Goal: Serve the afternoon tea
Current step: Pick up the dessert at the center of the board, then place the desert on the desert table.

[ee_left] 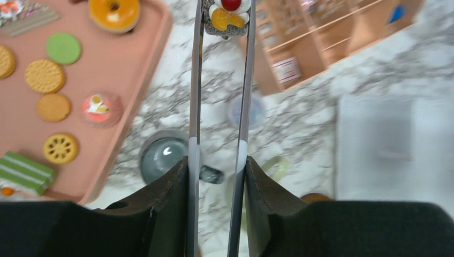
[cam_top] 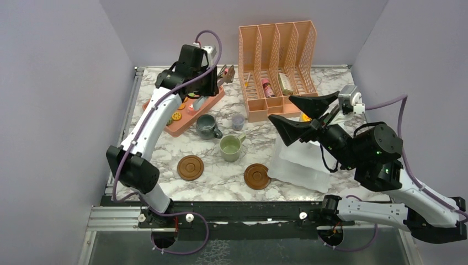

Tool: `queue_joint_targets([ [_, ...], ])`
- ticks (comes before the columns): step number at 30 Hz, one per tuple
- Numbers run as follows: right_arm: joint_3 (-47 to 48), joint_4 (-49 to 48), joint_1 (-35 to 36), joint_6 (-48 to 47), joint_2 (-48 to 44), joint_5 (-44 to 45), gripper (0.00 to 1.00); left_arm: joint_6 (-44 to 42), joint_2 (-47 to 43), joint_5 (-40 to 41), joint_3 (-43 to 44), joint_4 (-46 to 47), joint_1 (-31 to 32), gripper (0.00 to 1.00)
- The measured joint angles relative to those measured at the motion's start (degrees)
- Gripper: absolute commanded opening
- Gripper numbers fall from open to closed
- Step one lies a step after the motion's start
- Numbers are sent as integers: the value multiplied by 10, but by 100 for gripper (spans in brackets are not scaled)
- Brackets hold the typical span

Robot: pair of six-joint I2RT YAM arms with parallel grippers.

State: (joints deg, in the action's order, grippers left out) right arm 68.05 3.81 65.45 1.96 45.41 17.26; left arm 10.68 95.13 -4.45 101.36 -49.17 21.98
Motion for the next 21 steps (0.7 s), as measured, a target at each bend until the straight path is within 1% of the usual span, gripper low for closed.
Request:
queue_joint_targets([
  [4, 15, 7, 0, 0, -1, 0, 90, 45, -38, -60, 14, 24, 11, 22],
  [10, 42, 19, 0, -1, -6, 0, 90, 104, -63, -129, 14, 58, 68, 22],
  [16, 62, 21, 0, -1, -16, 0, 90, 149, -65, -152, 14, 87, 141, 22],
  [21, 68, 23, 0, 0, -16, -4, 90, 177, -82, -157, 13, 113, 185, 22],
])
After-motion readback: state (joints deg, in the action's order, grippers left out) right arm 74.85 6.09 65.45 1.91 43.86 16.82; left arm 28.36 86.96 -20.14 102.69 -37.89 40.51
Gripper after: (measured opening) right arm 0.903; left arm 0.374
